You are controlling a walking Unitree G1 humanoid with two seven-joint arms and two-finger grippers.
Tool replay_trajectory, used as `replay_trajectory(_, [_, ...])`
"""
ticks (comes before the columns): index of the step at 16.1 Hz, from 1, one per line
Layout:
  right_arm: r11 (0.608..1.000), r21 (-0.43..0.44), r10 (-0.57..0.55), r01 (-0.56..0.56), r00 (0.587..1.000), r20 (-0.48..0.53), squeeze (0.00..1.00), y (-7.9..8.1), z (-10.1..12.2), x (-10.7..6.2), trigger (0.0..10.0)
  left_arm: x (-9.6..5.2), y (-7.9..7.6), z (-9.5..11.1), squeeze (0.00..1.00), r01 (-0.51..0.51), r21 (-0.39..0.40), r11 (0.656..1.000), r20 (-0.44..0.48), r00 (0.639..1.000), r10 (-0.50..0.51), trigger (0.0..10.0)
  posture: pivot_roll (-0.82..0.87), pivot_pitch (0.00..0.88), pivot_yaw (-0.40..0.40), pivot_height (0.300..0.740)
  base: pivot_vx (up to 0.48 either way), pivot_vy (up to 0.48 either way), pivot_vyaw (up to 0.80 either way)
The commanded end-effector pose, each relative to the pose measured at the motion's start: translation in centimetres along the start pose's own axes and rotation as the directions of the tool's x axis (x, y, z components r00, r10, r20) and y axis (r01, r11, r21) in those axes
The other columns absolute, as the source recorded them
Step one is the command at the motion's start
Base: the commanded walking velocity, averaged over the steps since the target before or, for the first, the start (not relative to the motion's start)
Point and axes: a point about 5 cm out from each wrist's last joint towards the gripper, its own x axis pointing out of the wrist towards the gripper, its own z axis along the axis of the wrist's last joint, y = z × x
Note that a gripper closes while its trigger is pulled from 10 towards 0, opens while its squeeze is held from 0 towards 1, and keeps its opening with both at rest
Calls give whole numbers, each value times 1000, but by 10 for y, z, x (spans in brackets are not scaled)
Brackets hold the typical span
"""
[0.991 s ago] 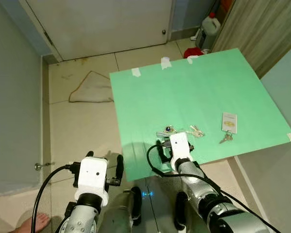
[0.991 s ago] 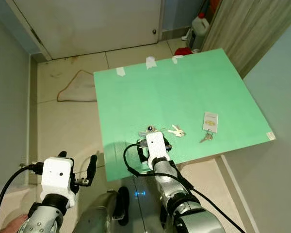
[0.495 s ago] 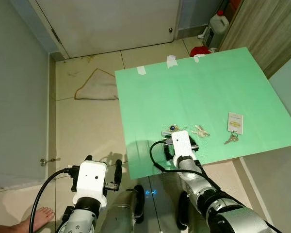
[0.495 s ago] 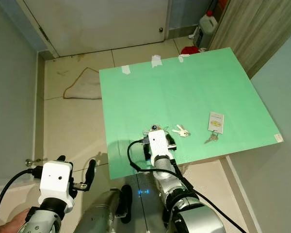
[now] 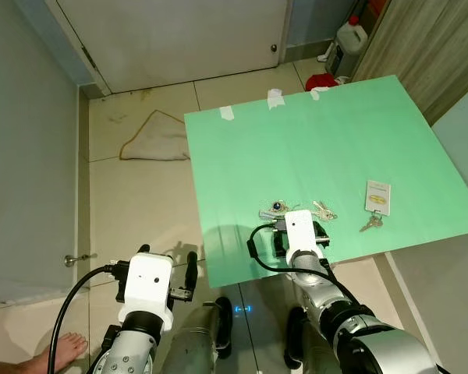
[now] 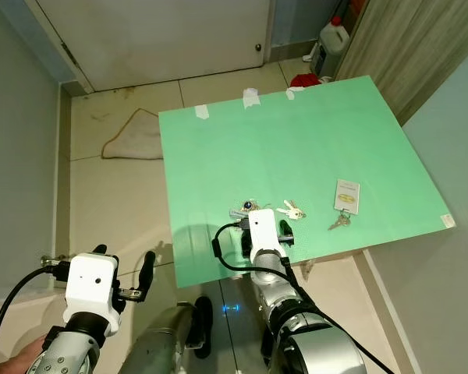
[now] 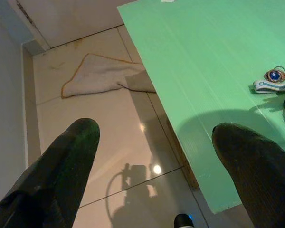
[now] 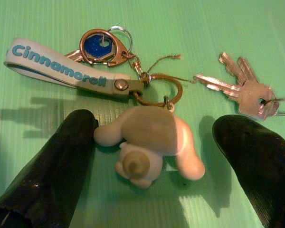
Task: Hang keys on a hook
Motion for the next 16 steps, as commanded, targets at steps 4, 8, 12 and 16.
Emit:
replay_trajectory(4, [975,134,195,-176,971,-141,0,24,-30,-14,0,0,4,-4,0,-5,6,1000,-30,1000,5,10000,341,344,76,740,0,0,0])
replay_trajectory(8, [977,111,198,-184,972,-129,0,21,-29,-13,0,7,4,-6,0,-4,1,1000,-33,999,4,10000,311,340,67,740,0,0,0])
replay_trajectory(12, [977,96,204,-192,971,-128,59,17,-31,-12,0,13,4,-3,0,-7,3,1000,-20,1000,7,10000,304,338,64,740,0,0,0])
replay_trajectory(16, [975,104,211,-198,969,-132,39,18,-32,-13,0,13,7,-4,0,-15,14,1000,-19,1000,16,10000,307,334,67,740,0,0,0])
